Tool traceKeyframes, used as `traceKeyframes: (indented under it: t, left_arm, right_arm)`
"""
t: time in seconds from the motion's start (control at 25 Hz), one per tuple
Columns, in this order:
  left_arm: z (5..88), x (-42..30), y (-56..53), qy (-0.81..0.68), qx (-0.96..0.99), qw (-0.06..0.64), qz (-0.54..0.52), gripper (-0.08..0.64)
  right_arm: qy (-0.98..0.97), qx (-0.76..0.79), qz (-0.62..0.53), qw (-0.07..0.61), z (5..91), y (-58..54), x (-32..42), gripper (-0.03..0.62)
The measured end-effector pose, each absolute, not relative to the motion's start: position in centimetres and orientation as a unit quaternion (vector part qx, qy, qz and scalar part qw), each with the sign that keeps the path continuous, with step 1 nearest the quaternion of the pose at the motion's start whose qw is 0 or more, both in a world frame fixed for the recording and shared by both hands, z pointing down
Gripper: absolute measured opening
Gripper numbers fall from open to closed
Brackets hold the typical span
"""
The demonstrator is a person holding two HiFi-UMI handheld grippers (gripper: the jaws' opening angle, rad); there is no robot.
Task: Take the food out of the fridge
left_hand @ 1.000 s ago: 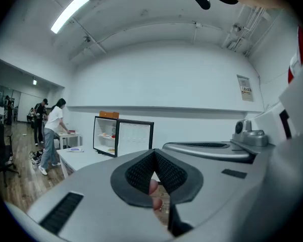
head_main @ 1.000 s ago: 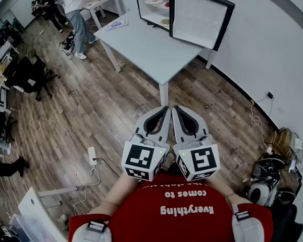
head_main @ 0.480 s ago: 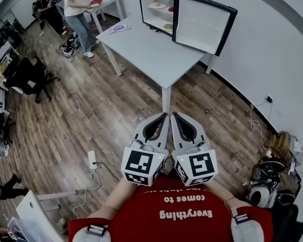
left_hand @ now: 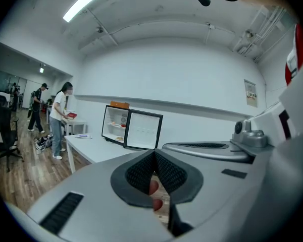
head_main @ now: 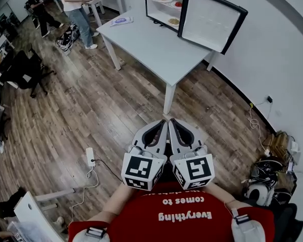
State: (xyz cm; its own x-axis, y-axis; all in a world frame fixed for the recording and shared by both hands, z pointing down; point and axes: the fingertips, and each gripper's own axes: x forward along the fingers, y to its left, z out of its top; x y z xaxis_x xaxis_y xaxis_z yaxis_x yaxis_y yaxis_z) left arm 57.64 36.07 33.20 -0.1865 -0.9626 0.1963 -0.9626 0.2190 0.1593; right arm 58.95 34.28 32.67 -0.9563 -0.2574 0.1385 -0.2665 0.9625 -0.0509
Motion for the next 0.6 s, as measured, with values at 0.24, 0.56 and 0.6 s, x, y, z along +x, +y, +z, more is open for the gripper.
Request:
traceKeyframes:
  t: [0.24, 0.56, 0.6]
  left_arm:
    - [34.4, 50.8, 34.1, -0.783, 0.609, 0.125, 0.004, 0.006]
    - [33.4, 38.5, 26.6, -0.788, 0.604, 0.113, 0.024, 0.006]
    - [33.0, 37.1, 25.7, -0.786, 0.607, 0.112, 0.024, 0.006]
  right_arm:
    - [-0.99, 0.124, 0.04, 0.059, 33.9, 32.1, 52.1, 0.012]
    - [-0.992, 0.117, 0.032, 0.026, 32.7, 24.6, 39.7, 0.012]
    - [-0.992, 0.117, 0.03, 0.024, 32.2, 23.8, 38.3, 0.012]
